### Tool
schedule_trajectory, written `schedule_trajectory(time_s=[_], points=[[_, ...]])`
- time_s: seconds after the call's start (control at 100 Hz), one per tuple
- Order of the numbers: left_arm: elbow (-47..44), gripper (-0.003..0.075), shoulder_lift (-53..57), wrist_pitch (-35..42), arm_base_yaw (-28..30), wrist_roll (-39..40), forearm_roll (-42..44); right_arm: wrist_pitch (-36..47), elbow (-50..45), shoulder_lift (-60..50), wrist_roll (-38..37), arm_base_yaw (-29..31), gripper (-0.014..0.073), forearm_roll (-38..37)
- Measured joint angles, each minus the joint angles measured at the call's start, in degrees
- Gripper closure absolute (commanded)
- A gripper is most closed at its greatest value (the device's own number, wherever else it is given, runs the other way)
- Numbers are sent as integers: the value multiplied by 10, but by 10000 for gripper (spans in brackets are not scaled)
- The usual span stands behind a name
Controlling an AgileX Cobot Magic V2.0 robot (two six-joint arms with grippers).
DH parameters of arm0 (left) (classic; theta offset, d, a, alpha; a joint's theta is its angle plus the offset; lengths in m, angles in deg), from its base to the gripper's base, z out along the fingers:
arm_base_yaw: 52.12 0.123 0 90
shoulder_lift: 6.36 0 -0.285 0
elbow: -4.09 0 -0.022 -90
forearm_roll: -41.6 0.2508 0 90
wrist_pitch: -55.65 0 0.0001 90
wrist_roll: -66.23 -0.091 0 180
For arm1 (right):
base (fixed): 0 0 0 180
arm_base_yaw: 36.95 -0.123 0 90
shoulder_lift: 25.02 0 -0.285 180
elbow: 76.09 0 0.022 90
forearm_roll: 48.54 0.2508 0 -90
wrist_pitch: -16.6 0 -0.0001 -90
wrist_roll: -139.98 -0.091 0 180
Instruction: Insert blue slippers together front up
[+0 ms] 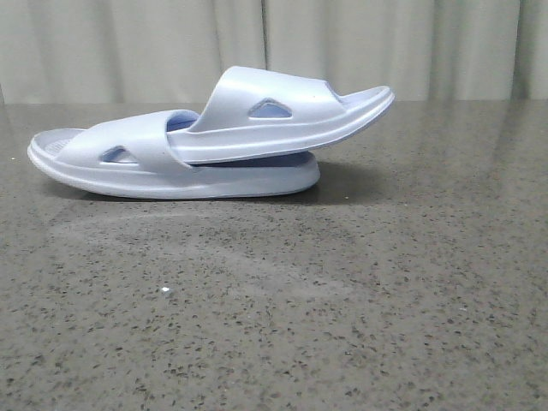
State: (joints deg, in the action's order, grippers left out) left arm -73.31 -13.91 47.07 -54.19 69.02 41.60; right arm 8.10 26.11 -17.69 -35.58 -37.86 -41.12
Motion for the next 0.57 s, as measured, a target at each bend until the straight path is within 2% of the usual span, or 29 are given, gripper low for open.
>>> schedule_trajectory(time_s=[0.57], points=[[0,705,0,-1,0,0,0,-18,0,-1,-1,10,673,-17]])
